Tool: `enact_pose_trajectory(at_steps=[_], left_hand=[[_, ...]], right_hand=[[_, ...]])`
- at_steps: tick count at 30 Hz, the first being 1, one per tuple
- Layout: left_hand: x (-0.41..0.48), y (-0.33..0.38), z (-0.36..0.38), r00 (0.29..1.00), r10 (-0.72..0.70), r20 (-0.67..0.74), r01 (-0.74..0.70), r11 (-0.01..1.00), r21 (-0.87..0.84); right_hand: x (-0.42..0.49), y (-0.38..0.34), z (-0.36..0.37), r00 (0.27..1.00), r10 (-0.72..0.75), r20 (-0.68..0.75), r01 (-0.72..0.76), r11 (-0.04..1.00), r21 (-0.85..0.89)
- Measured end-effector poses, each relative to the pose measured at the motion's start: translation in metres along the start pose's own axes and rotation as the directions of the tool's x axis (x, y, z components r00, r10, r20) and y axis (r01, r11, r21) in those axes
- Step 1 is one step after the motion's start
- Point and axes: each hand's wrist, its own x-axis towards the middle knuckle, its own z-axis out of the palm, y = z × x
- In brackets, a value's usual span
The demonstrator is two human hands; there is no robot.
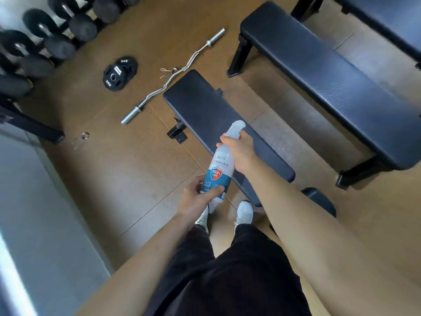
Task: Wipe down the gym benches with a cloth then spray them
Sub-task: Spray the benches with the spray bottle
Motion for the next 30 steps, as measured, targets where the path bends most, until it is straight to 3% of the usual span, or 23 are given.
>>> enact_pose_trajectory(at_steps=[7,15,25,30], left_hand=[[0.026,0.012,-0.008,0.995,-0.092,-0.049,0.083,0.981,-0.174],[0.070,0.023,-0.065,0.993,-0.121,-0.010,0.112,0.945,-0.308],[0.124,0.035,-0.140,0.988,-0.125,0.093,0.153,0.895,-0.419],[0.144,0.033,-0.155,0.983,-0.118,0.143,0.167,0.898,-0.406]], right_hand=[[0.024,-0.030,0.038,0.999,-0.035,0.006,0.036,0.986,-0.160],[0.049,-0.062,0.119,0.998,-0.059,0.004,0.056,0.913,-0.403],[0.081,-0.079,0.204,0.998,-0.051,-0.047,0.020,0.854,-0.520],[0.097,-0.076,0.220,0.991,-0.017,-0.130,-0.036,0.917,-0.396]])
